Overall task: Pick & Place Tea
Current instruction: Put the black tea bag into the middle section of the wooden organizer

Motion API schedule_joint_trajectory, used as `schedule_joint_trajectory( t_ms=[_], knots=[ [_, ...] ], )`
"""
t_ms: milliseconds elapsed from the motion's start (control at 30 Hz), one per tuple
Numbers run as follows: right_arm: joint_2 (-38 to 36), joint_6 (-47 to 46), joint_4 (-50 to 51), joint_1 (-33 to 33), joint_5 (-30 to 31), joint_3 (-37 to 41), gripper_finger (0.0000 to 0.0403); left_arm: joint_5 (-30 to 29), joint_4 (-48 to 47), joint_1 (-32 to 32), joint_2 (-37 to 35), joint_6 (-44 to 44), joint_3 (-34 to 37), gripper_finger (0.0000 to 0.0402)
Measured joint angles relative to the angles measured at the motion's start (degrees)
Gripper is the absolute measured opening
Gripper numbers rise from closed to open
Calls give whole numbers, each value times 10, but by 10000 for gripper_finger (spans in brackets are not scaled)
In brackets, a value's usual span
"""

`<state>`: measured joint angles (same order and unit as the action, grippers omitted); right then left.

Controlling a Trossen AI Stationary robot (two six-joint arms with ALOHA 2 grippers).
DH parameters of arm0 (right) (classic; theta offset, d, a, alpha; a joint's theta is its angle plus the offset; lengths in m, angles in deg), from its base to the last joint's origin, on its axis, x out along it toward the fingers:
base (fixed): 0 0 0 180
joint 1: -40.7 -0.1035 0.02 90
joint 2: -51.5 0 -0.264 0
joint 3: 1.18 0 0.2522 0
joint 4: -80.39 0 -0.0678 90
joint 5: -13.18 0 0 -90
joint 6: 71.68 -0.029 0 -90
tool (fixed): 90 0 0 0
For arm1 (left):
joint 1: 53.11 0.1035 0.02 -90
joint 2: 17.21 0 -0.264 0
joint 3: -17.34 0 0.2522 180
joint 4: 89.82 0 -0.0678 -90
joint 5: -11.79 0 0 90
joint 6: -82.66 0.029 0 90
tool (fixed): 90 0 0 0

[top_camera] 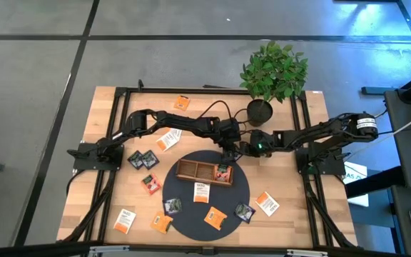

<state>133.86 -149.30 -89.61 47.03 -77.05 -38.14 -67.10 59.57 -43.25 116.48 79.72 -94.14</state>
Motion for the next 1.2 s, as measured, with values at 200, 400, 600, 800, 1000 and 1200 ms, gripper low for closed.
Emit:
schedule_joint_trajectory(
  t_ms=[200, 400, 600, 800, 1000, 1200],
  knots=[
    [0, 31, 0, 0, 8, 0, 6, 7, -4, 4, -4, 1, 0, 120],
    [-29, 74, 7, 0, 38, 2, 4, 6, -23, 21, -36, 1, -4, 120],
    [-93, 141, 2, 0, 70, 2, 2, 8, -13, 38, -107, -16, -5, 120],
    [-151, 230, 10, -24, 84, -31, 2, 5, -55, 36, -184, -37, -6, 120],
    [-156, 340, 128, -57, 100, -156, 1, -11, -42, 10, -299, -34, 53, 120],
    [-130, 418, 182, -98, 114, -272, 0, -31, 24, -20, -450, -64, 199, 120]
  ],
)
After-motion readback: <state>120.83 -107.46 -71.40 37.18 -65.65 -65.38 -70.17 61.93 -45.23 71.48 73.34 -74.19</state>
